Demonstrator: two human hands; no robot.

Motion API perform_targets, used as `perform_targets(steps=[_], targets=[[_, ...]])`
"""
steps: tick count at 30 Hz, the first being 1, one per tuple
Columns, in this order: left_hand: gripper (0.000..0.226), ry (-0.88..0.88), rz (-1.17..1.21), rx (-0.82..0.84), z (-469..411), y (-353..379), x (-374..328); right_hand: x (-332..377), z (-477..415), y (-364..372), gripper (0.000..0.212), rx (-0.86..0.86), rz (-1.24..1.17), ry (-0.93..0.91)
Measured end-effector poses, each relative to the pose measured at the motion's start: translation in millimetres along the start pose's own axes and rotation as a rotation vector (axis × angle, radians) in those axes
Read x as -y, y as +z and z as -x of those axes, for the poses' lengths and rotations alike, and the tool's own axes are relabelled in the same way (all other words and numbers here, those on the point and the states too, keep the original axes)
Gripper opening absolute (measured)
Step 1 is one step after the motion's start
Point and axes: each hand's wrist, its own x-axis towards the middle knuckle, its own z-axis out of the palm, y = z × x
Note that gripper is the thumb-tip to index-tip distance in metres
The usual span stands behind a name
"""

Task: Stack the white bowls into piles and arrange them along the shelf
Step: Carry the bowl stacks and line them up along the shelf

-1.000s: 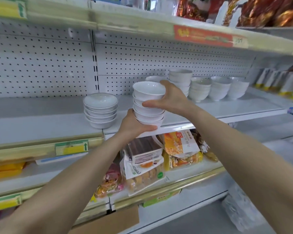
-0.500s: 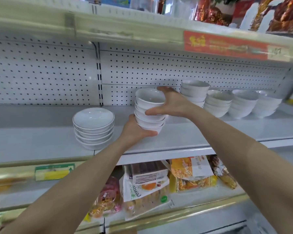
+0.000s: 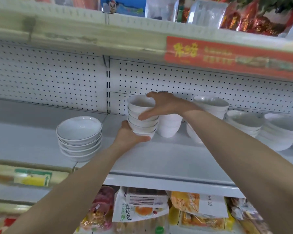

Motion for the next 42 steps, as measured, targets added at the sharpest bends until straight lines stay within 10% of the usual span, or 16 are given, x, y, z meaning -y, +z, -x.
perform_targets(steps=[24, 42], targets=[[0.113, -0.135, -0.274, 0.005, -42, -3, 1, -27, -53, 7, 0.102, 0.054, -0.08, -0.103], [0.083, -0.11, -0.342, -0.037, -5, 3, -4, -31, -45, 10, 0.07, -0.239, -0.249, -0.205]])
